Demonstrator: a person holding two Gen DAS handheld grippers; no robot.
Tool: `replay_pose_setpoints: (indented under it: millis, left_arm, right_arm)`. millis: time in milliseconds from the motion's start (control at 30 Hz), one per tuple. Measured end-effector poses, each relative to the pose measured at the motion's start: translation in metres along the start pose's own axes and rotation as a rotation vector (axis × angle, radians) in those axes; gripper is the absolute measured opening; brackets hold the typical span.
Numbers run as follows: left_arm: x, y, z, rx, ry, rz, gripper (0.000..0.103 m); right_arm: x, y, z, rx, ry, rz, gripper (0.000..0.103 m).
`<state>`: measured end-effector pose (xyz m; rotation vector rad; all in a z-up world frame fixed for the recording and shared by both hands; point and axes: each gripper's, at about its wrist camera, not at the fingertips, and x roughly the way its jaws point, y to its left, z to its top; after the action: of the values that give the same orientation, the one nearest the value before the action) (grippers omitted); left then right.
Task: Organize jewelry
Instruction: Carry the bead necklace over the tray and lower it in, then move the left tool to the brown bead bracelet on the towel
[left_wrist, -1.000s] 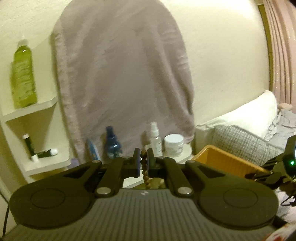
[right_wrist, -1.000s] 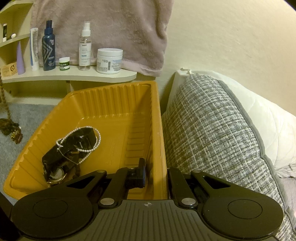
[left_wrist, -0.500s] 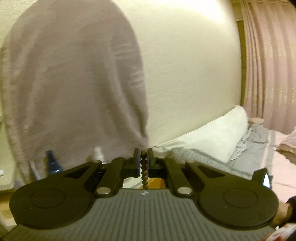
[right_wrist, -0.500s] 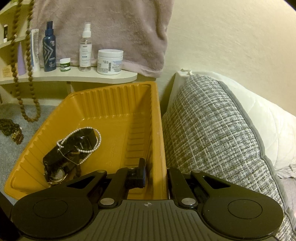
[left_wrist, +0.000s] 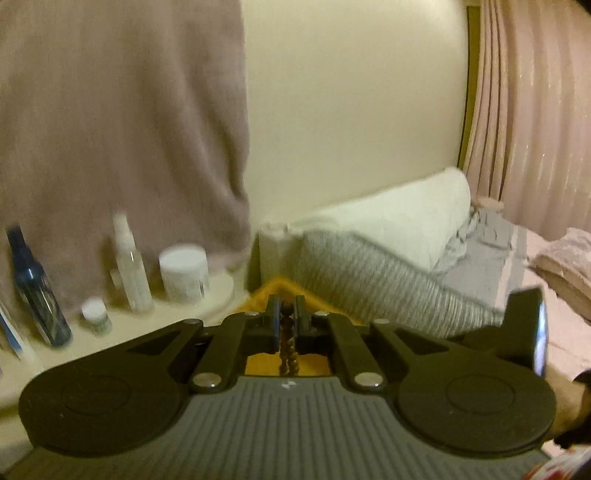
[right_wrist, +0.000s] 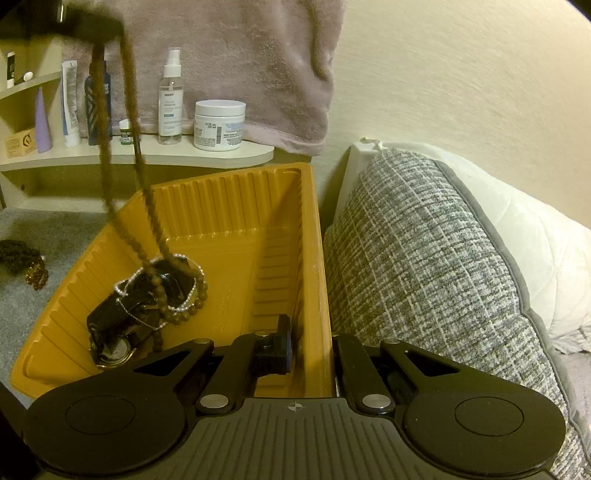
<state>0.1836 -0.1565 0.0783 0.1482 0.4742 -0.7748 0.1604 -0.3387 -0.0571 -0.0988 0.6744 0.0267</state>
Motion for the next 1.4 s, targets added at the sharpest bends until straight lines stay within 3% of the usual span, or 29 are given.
replay_pose_setpoints:
  millis: [267, 667, 800, 933, 1200, 1400]
  left_arm:
    - [0.026, 0.0, -0.041, -0.027, 0.111, -0.026, 0.006]
    - [0.035, -0.025, -0.075, -0.009, 0.182, -0.047, 0.006]
    - [0.029, -0.021, -0.083, -0.012, 0.18, -0.01, 0.02]
    - [0.014, -0.012, -0.09, -0.023, 0.157, 0.06, 0.026]
    - [-0.026, 0.016, -0.123, -0.081, 0.127, 0.288, 0.038]
    - [-0.042, 0.036, -0.157, -0.156, 0.164, 0.414, 0.039]
  right_arm:
    - [0.002, -0.001, -0.001, 0.002, 0.005, -0.001, 0.006]
    - [0.003, -0.002, -0.002, 0.002, 0.008, -0.001, 0.006]
    - [0.003, -0.003, -0.003, 0.003, 0.008, -0.001, 0.006]
    - [0.003, -0.002, -0.003, 0.006, 0.007, -0.002, 0.006]
    - [0.002, -0.003, -0.003, 0.007, 0.006, -0.001, 0.006]
    - [0.003, -0.004, -0.002, 0.005, 0.011, -0.002, 0.006]
